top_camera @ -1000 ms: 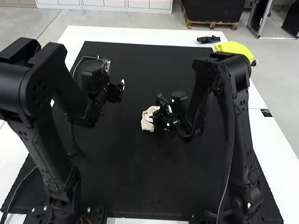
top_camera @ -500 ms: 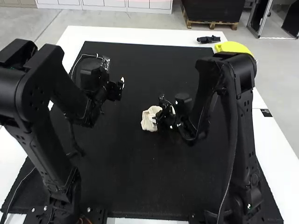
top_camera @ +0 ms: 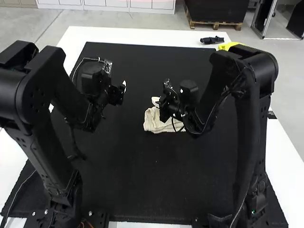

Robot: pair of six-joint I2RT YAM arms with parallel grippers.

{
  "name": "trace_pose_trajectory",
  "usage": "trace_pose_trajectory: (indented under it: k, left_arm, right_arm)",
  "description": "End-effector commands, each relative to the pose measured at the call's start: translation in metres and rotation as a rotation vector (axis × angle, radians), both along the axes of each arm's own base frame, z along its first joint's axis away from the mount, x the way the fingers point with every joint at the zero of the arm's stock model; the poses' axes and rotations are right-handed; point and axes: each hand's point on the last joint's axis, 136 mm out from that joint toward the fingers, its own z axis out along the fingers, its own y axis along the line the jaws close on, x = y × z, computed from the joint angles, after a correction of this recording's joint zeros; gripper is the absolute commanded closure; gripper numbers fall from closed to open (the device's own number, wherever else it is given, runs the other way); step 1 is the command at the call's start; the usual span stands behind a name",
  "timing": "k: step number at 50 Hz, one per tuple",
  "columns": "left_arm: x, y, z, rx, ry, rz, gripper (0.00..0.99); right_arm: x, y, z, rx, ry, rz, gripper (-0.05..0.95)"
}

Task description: Fold the towel.

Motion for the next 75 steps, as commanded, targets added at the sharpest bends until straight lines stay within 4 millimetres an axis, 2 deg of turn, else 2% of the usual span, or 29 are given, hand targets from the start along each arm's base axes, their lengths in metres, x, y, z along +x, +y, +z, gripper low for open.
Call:
trace_pose_trajectory:
  k: [1,7,21,35,43,51,67,75]
  left_arm:
    - [-0.001,-0.001,0.008,-0.003,-0.024,-0.011,0.031]
    - [-0.005,-0.001,0.007,-0.004,-0.023,-0.016,0.031]
    - [-0.008,-0.001,0.014,-0.006,-0.032,-0.015,0.031]
    - [-0.011,-0.001,0.018,-0.005,-0.030,-0.017,0.031]
    - [-0.012,-0.001,0.021,-0.010,-0.036,-0.015,0.031]
    - [-0.014,0.000,0.019,-0.008,-0.033,-0.014,0.031]
    - [-0.013,0.001,0.022,-0.011,-0.045,-0.010,0.031]
    - [-0.009,0.006,0.028,-0.036,-0.061,0.021,0.031]
  right_arm:
    - [0.019,-0.013,0.015,0.002,-0.032,-0.056,0.92]
    - [0.023,-0.019,0.006,-0.014,-0.008,-0.073,0.92]
    - [0.013,0.006,-0.015,-0.042,0.030,-0.024,0.92]
    - [0.017,0.013,-0.030,-0.034,0.077,-0.016,0.92]
    - [0.015,0.016,-0.051,-0.053,0.122,-0.006,0.92]
    - [0.015,0.017,-0.052,-0.054,0.123,-0.013,0.92]
    - [0.028,0.010,-0.012,-0.015,0.050,-0.059,0.92]
    - [0.045,0.000,0.032,0.052,0.002,-0.106,0.92]
